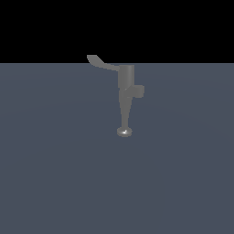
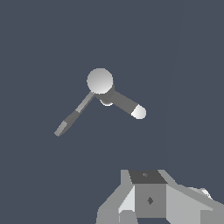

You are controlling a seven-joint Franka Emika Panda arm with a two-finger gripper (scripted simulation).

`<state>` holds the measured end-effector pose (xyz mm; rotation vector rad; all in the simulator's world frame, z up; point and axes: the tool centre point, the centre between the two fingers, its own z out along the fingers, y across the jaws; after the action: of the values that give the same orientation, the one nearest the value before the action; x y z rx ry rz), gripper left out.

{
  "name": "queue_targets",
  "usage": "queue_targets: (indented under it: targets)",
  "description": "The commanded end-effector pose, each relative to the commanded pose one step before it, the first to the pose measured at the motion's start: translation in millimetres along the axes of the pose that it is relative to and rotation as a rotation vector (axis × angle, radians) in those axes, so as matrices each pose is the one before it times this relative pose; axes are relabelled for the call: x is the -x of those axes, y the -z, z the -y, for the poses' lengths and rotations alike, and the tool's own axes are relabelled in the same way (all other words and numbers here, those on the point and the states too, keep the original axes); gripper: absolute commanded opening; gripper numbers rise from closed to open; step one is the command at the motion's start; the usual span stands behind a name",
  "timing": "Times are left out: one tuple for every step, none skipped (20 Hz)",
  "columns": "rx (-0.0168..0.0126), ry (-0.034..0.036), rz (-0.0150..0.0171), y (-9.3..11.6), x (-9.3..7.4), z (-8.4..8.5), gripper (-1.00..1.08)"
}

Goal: Turn on the faucet by rotating a designated handle.

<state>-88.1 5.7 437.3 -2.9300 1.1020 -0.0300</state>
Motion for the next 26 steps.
queue_targets:
  targets:
    - [0.0006, -0.05674, 0.00184, -9.81, -6.59, 13.27, -1.0]
    - [0.00051, -0.02215, 0.00067, -4.08, -2.18, 5.32, -1.0]
    - [0.00054, -0.02216, 0.00064, -4.17, -2.01, 5.35, -1.0]
    - [0.00057, -0.02216, 0.00061, -4.27, -1.83, 5.39, -1.0]
    - [0.0006, -0.02216, 0.00057, -4.36, -1.65, 5.41, -1.0]
    - [0.00063, -0.02217, 0.00054, -4.46, -1.47, 5.43, -1.0]
    - [0.00065, -0.02216, 0.00051, -4.55, -1.28, 5.44, -1.0]
    - [0.00067, -0.02217, 0.00047, -4.65, -1.1, 5.44, -1.0]
    - [0.0007, -0.02217, 0.00044, -4.74, -0.92, 5.44, -1.0]
    - [0.00072, -0.02217, 0.0004, -4.84, -0.74, 5.42, -1.0]
    - [0.00074, -0.02217, 0.00036, -4.93, -0.56, 5.4, -1.0]
    - [0.00075, -0.02216, 0.00032, -5.02, -0.37, 5.38, -1.0]
    - [0.00077, -0.02217, 0.00028, -5.11, -0.2, 5.34, -1.0]
    - [0.00078, -0.02216, 0.00025, -5.2, -0.02, 5.3, -1.0]
    - [0.0008, -0.02217, 0.00021, -5.29, 0.16, 5.25, -1.0]
    - [0.00081, -0.02216, 0.00017, -5.38, 0.34, 5.2, -1.0]
    - [0.00081, -0.02197, 0.00012, -5.42, 0.49, 5.09, -1.0]
    - [0.00078, -0.02094, 0.00008, -5.25, 0.63, 4.79, -1.0]
    - [0.00074, -0.0198, 0.00004, -5.03, 0.74, 4.47, -1.0]
    - [0.0007, -0.01868, 0.00001, -4.81, 0.82, 4.16, -1.0]
    - [0.00066, -0.01755, -0.00002, -4.57, 0.87, 3.85, -1.0]
    - [0.00062, -0.01641, -0.00004, -4.33, 0.91, 3.55, -1.0]
    - [0.00058, -0.01527, -0.00006, -4.07, 0.93, 3.25, -1.0]
    - [0.00054, -0.01414, -0.00007, -3.8, 0.92, 2.97, -1.0]
    - [0.00049, -0.01301, -0.00008, -3.53, 0.9, 2.69, -1.0]
    - [0.00045, -0.01188, -0.00008, -3.25, 0.86, 2.42, -1.0]
